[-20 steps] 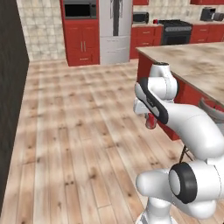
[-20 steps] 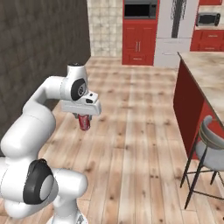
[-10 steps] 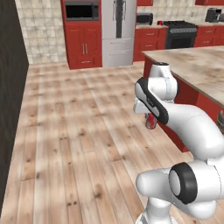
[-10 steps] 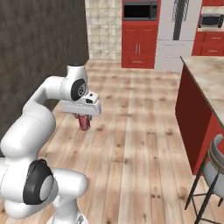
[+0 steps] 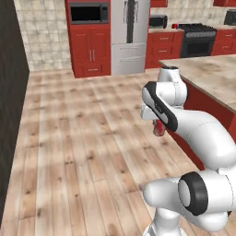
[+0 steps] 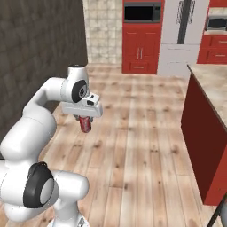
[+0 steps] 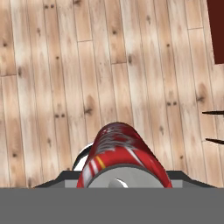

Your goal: Four empty soda cans are scattered around the kitchen. Gather all the cans and cluster them next to the stove for recycling.

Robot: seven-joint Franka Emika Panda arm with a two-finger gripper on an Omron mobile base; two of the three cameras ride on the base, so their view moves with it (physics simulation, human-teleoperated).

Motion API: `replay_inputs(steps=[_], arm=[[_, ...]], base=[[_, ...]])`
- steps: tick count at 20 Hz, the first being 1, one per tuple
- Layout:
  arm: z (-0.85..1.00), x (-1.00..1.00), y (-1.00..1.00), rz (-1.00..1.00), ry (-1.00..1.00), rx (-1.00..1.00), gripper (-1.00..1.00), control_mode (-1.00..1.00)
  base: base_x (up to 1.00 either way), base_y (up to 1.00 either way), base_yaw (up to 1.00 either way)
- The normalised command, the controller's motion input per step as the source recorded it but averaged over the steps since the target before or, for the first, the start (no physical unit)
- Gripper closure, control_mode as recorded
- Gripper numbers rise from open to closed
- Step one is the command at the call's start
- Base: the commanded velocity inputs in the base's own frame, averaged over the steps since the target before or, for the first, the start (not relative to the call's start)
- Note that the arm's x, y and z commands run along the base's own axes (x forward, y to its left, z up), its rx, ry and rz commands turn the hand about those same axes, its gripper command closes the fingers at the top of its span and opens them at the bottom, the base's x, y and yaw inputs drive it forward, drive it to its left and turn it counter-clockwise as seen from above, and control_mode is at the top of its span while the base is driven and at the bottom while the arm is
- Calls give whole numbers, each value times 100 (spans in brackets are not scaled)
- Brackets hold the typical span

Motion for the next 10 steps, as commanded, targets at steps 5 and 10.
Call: replay_inputs(steps=[5, 10], arm=[[0, 0, 0, 0, 0, 0, 100, 100], [0, 0, 0, 0, 0, 0, 100, 100]], base=[[100, 0, 0], [100, 0, -1]])
